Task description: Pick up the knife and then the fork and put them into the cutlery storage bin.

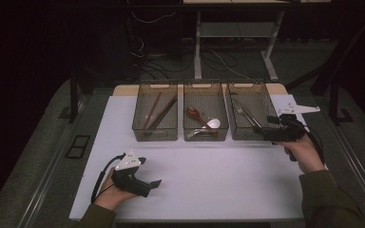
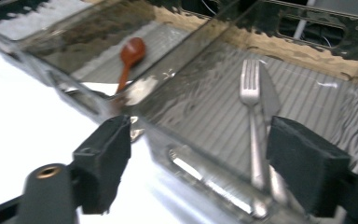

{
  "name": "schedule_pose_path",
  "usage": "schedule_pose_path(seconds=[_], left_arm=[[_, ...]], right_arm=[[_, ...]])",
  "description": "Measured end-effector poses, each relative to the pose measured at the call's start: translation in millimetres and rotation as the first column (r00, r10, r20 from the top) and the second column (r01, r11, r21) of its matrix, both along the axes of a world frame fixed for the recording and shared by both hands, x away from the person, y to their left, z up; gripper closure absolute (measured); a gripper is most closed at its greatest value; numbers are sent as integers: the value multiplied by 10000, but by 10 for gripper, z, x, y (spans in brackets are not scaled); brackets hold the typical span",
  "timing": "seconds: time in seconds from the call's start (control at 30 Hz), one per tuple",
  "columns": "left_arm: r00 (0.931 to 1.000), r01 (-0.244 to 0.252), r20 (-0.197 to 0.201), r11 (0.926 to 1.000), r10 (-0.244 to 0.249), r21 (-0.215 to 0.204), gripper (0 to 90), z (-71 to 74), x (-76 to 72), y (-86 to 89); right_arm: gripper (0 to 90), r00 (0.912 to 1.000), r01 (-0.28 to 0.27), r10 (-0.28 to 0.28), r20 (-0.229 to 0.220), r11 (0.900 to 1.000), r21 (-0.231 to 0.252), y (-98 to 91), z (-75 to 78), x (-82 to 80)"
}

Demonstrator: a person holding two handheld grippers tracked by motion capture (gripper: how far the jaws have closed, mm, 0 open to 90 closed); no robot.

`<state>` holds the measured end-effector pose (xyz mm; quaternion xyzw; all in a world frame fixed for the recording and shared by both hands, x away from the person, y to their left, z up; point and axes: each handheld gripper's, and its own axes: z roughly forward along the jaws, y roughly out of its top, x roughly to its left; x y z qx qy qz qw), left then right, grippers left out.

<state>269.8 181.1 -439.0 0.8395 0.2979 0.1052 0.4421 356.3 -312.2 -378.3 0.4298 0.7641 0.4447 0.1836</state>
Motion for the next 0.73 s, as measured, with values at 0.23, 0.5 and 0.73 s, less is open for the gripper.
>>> schedule_pose_path(seconds=[0.23, 0.5, 0.73], left_arm=[[10000, 62, 20, 10000, -62, -57, 0, 3, -4, -7], [9999, 35, 104, 10000, -35, -43, 0, 7, -5, -1], [9999, 95, 95, 9999, -94, -43, 0, 4, -4, -9]], right_arm=[[172, 9989, -460, 459, 58, 9987, 209, 56, -242, -427], [172, 9974, -704, 709, -88, 9966, 416, 61, -505, -774], [172, 9969, -717, 731, -291, 9964, 446, 32, -621, -930]])
